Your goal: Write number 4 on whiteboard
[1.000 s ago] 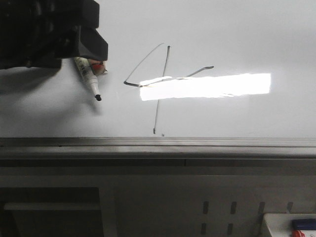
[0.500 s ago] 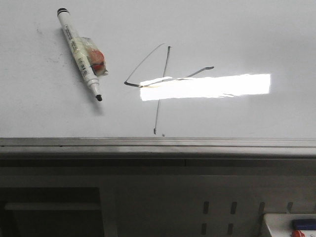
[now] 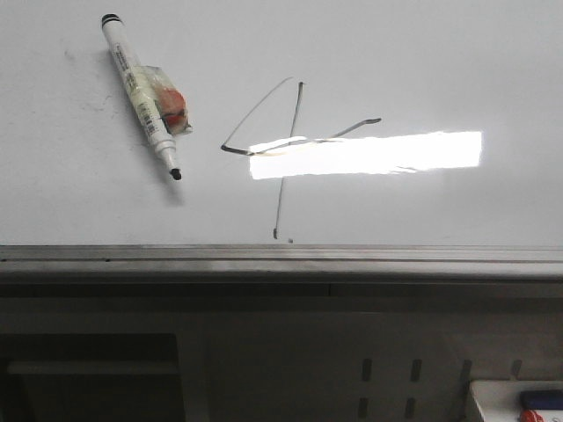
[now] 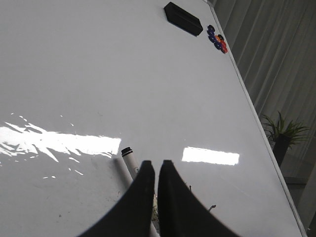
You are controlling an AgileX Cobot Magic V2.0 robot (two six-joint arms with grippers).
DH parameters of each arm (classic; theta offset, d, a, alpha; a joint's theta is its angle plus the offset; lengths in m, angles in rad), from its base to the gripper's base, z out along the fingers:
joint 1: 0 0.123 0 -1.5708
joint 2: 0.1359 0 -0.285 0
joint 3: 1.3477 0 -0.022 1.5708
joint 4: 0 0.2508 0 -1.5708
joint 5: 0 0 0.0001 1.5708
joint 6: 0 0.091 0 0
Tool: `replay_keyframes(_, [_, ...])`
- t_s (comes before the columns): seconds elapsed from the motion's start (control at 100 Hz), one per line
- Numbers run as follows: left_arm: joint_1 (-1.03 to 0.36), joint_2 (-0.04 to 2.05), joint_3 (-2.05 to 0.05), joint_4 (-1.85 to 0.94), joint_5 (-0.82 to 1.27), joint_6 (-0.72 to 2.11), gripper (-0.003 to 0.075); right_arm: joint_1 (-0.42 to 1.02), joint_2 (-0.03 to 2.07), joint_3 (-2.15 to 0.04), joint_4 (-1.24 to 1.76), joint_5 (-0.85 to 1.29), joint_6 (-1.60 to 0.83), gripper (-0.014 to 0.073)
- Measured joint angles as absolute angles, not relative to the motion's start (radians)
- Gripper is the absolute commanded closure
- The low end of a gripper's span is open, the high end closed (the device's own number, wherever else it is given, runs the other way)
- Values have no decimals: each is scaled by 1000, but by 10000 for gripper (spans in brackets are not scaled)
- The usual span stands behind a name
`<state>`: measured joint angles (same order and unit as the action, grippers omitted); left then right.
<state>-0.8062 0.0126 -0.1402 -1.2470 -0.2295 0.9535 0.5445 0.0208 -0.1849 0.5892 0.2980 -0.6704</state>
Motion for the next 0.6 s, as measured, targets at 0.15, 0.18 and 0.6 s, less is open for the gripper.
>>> replay_keyframes(0.15, [-806,13,-138,-1247,-229,953,741,545,21,-185,589,298,-670,648])
replay_keyframes(0.18, [-806,13,-138,-1247,-229,953,741,545,21,-183,589,298,-670,648])
replay_keyframes(0.6, [-781,12,-109,-1138,-241,953,741,545,21,-183,589,298,-670,648])
